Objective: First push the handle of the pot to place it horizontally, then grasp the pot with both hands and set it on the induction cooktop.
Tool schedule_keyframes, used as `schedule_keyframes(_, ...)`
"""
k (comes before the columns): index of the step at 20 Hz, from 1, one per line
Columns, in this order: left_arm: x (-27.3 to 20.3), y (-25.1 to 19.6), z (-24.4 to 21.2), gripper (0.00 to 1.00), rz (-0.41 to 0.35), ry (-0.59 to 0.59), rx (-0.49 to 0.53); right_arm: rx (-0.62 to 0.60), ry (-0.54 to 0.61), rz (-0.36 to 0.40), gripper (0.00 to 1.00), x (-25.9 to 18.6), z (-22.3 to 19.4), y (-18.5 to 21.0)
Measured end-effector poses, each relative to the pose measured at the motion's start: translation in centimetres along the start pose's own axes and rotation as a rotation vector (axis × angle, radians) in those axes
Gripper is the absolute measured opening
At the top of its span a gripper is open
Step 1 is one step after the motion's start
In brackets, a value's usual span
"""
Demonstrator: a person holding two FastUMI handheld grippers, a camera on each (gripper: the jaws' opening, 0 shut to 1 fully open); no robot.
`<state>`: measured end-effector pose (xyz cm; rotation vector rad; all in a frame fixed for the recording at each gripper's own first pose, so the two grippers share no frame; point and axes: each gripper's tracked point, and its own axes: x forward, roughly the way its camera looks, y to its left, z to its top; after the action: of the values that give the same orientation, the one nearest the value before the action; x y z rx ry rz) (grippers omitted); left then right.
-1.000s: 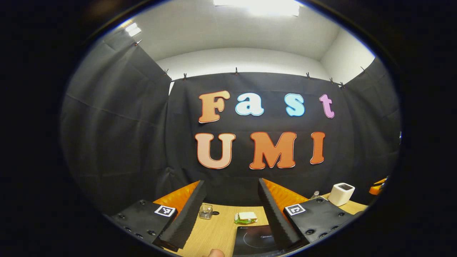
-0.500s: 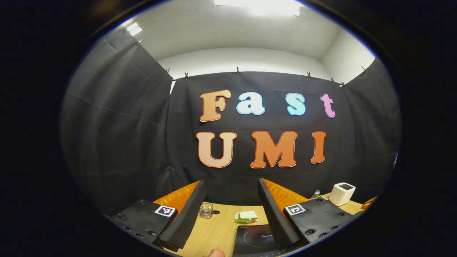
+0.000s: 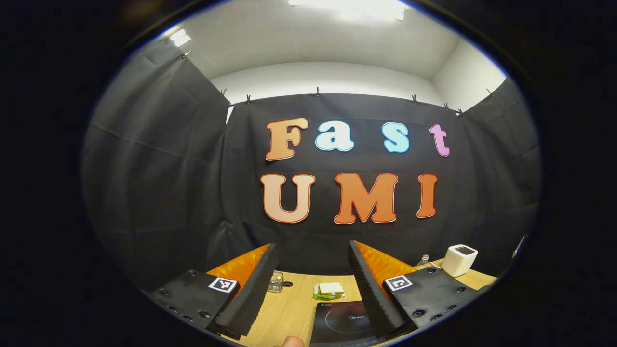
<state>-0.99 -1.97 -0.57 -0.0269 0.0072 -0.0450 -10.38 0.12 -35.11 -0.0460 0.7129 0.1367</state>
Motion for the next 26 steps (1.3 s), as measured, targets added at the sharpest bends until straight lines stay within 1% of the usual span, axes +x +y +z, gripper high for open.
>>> schedule_keyframes(3,-0.2,-0.6,0.0,0.96,-0.01,0.005,0.003,0.02,0.04,0.022,0.03,0.7,-1.9,0.4)
schedule_keyframes(7,-0.3,-1.1,0.0,0.95,-0.019,0.004,0.004,0.033,0.087,0.024,0.03,1.4,-3.7,0.1)
schedule_keyframes(10,-0.4,-1.6,-0.2,0.95,-0.024,0.006,0.003,0.042,0.108,0.007,0.03,1.9,-4.5,-0.8)
schedule_keyframes(13,-0.3,-1.9,-0.4,0.96,-0.027,0.01,0.001,0.071,0.106,0.014,0.01,1.9,-4.6,-0.9)
schedule_keyframes(14,-0.3,-2.1,-0.5,0.96,-0.03,0.014,0.002,0.076,0.106,0.012,0.0,1.9,-4.5,-1.0)
schedule_keyframes(18,-0.3,-2.2,-0.3,0.95,-0.032,0.016,0.005,0.076,0.1,-0.008,0.0,1.8,-4.5,-1.7)
schedule_keyframes(19,-0.3,-2.2,-0.2,0.99,-0.03,0.012,0.006,0.08,0.099,-0.01,0.0,1.8,-4.4,-2.0)
schedule_keyframes(20,-0.3,-2.1,-0.1,0.96,-0.027,0.009,0.006,0.087,0.097,-0.013,0.0,1.8,-4.3,-2.2)
schedule_keyframes(26,-0.4,-2.0,-0.3,0.96,-0.02,0.013,0.003,0.104,0.094,-0.041,0.0,2.0,-4.1,-3.4)
